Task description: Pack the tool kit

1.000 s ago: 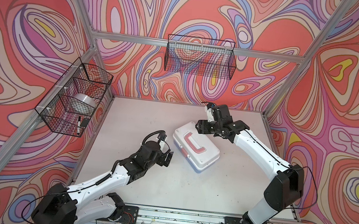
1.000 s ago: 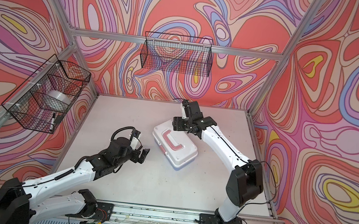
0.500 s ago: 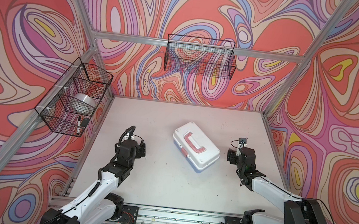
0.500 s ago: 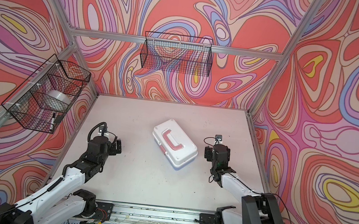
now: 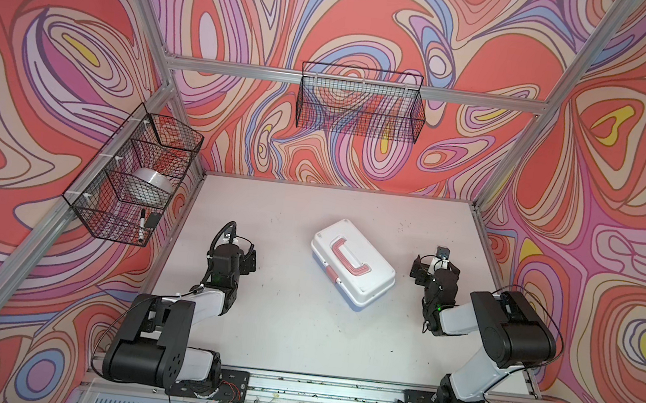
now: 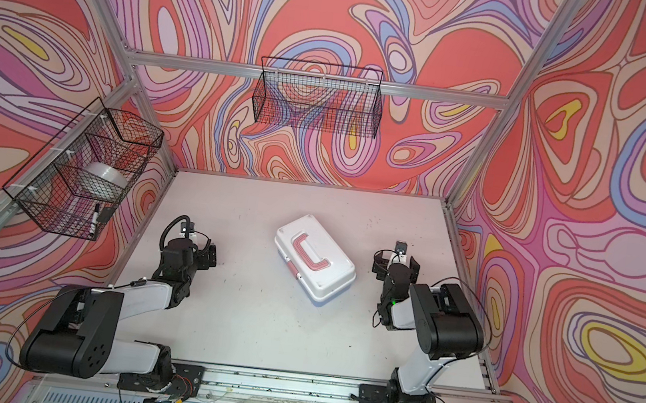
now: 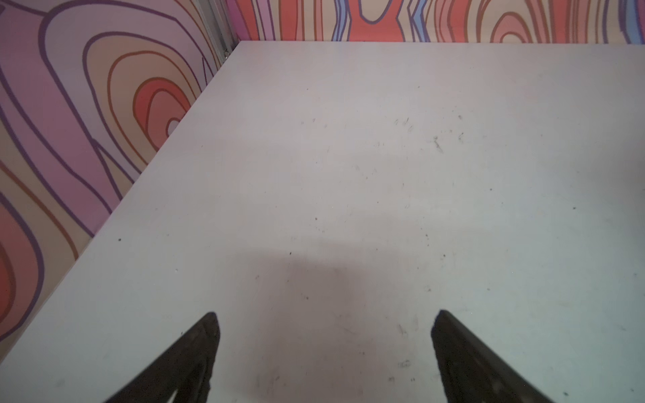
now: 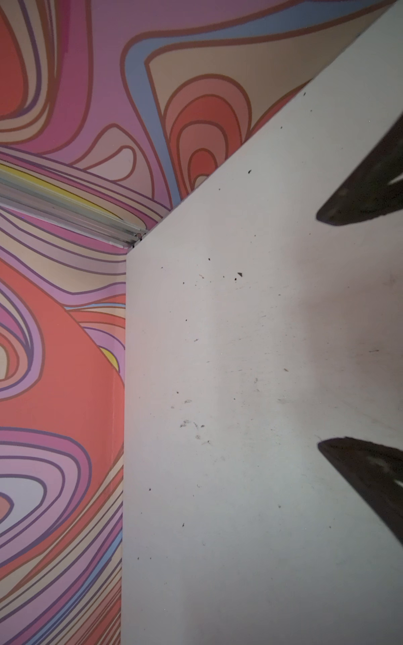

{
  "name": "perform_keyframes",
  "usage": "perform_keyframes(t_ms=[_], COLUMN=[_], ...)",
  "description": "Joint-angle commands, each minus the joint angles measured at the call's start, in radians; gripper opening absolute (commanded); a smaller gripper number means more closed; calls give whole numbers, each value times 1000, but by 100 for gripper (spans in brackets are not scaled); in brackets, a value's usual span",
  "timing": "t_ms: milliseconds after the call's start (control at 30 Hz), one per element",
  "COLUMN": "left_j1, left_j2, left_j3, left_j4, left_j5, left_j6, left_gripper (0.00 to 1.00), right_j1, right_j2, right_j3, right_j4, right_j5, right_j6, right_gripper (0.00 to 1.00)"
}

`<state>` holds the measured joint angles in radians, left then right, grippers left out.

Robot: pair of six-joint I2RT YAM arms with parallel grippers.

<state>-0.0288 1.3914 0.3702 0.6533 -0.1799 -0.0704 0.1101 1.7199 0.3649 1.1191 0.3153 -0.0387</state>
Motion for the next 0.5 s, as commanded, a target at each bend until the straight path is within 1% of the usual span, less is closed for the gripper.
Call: perform_keyframes(t_ms=[0, 33, 67, 100, 133, 167, 200, 233, 267, 300, 333, 367, 400, 433, 467], left_j1=[38, 44, 44, 44, 44, 44, 46, 46, 47, 47, 47, 47, 45, 45, 46], left_j2=[138, 186, 128, 102, 146, 170, 130, 125, 163, 157, 129, 137, 155, 149, 130], left_j3=[-67, -91, -71, -29, -17, -28, -19, -9, -19, -23, -5, -5, -22, -26, -15], left_j4=[335, 487, 366, 223, 260, 336, 253, 213, 298, 304, 217, 222, 293, 298, 242], left_j5=[107, 134, 156, 142, 118, 128, 122, 117, 120, 124, 125, 123, 122, 115, 111], left_j6=[7, 21, 23, 14, 9, 17, 7, 1, 9, 9, 6, 6, 7, 5, 1], left_gripper=[96, 96, 96, 94, 94, 95, 100, 100, 100, 100, 100, 100, 100, 100, 100], right_j1=[0, 0, 0, 0, 0, -2, -3, -4, -4, -4, -4, -7, -7, -7, -7], right_j2=[7, 12, 7, 10, 12, 1, 5, 12, 4, 6, 10, 3, 6, 8, 4], right_j3=[-14, -6, -5, 0, 23, 34, 27, 31, 36, 35, 38, 42, 42, 41, 42], right_j4=[100, 98, 83, 76, 37, -7, 15, 24, -5, -1, 7, -19, -11, -4, -13], right_j5=[15, 19, 16, 20, 36, 29, 30, 34, 27, 28, 30, 27, 26, 28, 25], right_j6=[13, 11, 15, 17, 28, 38, 36, 29, 38, 38, 35, 40, 39, 37, 39], right_gripper=[98, 98, 98, 98, 98, 98, 98, 98, 98, 98, 98, 98, 98, 98, 98])
